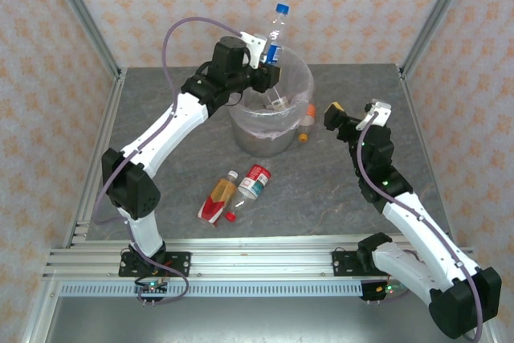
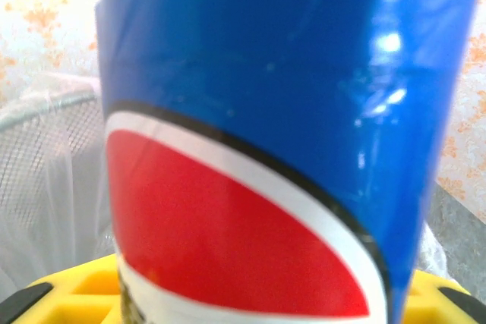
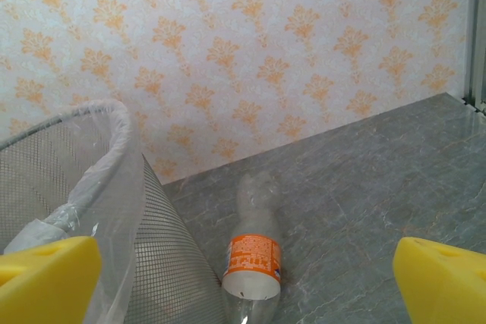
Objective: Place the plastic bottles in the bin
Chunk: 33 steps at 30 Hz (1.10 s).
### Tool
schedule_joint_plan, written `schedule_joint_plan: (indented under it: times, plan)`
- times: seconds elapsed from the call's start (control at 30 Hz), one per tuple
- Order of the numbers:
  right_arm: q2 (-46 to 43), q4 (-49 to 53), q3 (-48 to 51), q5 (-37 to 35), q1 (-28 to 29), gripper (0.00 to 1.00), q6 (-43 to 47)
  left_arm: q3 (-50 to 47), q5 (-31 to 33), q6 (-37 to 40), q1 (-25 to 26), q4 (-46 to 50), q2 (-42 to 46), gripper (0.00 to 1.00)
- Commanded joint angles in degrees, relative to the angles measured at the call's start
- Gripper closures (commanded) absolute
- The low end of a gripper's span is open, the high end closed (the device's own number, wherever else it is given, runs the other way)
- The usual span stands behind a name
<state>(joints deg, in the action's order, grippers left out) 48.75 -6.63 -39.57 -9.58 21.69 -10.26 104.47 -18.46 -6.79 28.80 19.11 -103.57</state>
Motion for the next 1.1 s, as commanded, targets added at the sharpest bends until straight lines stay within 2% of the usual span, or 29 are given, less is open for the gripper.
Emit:
schedule_joint_plan:
  times: [0.0, 0.17, 0.53, 0.63, 0.77, 1.07]
  plan:
    - [-0.5, 0.5, 0.5, -1.6, -0.3, 0.01, 1.2, -0.4, 1.8, -4.7, 0.5, -0.1, 1.2, 0.61]
    - [0.8, 0.0, -0.1, -1.1, -0.3, 0.01, 1.4, -3.6, 2.4, -5.5, 1.0, -2.1, 1.6, 0.6]
    - [1.2, 0.6, -0.2, -1.5, -0.3, 0.01, 1.1, -4.5, 1.3, -3.4, 2.2, 0.9, 1.2, 0.46]
    - [1.2, 0.6, -0.1, -1.5, -0.3, 0.01, 1.1, -4.4, 2.2, -3.2, 2.6, 1.8, 1.4, 0.35]
    - [1.2, 0.7, -0.1, -1.8, -0.3, 0.01, 1.1, -4.9, 1.8, -3.2, 2.6, 0.9, 2.6, 0.26]
    - [1.1, 1.3, 0.2, -1.6, -0.3, 0.01, 0.9, -4.6, 0.1, -4.5, 2.6, 0.9, 3.7, 0.15]
